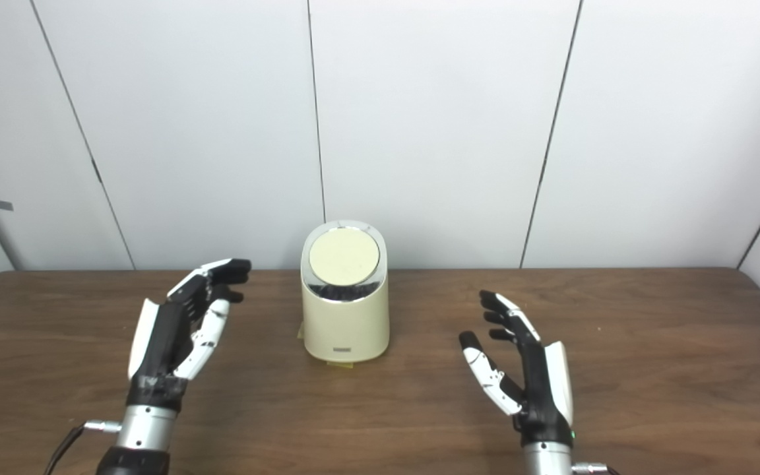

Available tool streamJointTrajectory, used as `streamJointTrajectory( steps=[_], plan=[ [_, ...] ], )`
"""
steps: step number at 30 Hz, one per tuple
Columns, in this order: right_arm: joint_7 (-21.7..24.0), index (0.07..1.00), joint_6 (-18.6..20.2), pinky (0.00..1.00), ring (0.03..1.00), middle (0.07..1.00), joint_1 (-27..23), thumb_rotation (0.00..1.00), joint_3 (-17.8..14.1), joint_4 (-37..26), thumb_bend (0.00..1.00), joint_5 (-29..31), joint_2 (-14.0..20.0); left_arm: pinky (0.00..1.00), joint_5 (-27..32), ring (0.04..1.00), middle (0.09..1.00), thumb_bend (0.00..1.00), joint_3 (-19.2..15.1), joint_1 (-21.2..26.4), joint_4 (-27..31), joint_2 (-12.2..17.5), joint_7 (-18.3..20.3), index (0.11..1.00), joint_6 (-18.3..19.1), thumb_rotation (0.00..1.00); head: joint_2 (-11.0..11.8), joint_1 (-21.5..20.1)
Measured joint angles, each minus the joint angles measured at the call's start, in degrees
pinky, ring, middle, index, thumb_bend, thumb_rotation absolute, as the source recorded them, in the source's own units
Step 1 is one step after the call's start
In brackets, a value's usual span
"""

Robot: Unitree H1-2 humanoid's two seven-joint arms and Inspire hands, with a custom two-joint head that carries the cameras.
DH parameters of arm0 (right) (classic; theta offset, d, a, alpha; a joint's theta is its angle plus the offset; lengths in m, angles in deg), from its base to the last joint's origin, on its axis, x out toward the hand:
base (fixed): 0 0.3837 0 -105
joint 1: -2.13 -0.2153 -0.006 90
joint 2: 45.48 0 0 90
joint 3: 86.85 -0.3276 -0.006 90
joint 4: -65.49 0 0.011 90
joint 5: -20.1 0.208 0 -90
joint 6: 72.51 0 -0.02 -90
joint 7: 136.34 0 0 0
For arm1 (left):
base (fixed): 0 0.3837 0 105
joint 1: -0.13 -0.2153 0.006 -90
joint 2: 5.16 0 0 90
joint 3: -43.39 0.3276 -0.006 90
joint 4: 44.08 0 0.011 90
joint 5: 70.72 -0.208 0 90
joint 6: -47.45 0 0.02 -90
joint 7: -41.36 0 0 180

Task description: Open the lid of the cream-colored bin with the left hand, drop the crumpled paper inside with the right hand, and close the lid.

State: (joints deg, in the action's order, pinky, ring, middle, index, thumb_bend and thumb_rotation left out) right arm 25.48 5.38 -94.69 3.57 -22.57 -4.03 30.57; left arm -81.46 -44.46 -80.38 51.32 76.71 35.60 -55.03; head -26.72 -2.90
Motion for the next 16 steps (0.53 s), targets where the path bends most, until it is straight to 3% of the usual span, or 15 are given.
streamJointTrajectory(
  steps=[3, 6, 10, 12, 16],
  plan=[
    [-1.34, 0.661, -1.79, 0.46, 0.59, 0.654, -0.27, 0.2, 0.1, 0.43, 0.25, -0.07, -0.05, 0.63, -0.51, 0.726, 0.749, 0.17, -0.77, -1.63, -1.74, -0.03, -0.23, 0.732, -0.35, 0.32, -0.18, 0.09],
    [-2.27, 0.655, -2.94, 0.47, 0.598, 0.647, -0.44, 0.28, 0.17, 0.71, 0.27, -0.36, -0.04, 0.62, -0.69, 0.715, 0.74, 0.17, -1.38, -3.28, -3.21, -0.1, -0.5, 0.725, -0.79, 0.26, -0.35, 0.09],
    [-2.3, 0.652, -3.83, 0.49, 0.614, 0.645, -0.43, 0.3, 0.11, 0.83, 0.28, 0.46, -0.05, 0.62, -0.99, 0.707, 0.729, 0.18, -2.52, -4.4, -3.88, -0.93, -1.48, 0.715, -2.11, 0.27, -0.79, 0.18],
    [-2.22, 0.66, -3.89, 0.51, 0.627, 0.655, -0.41, 0.3, 0.08, 0.87, 0.28, 1.19, -0.03, 0.63, -0.51, 0.711, 0.732, 0.19, -2.78, -4.5, -5.01, -1.09, -1.55, 0.717, -3.68, 0.34, -0.97, 0.26],
    [-2.19, 0.665, -4.1, 0.5, 0.621, 0.659, -0.45, 0.32, 0.09, 1.25, 0.28, 1.76, 0.02, 0.63, 1.06, 0.719, 0.741, 0.19, -3.38, -4.63, -5.46, -1.24, -1.35, 0.722, -4.57, 0.37, -1.23, -0.17]
  ],
)
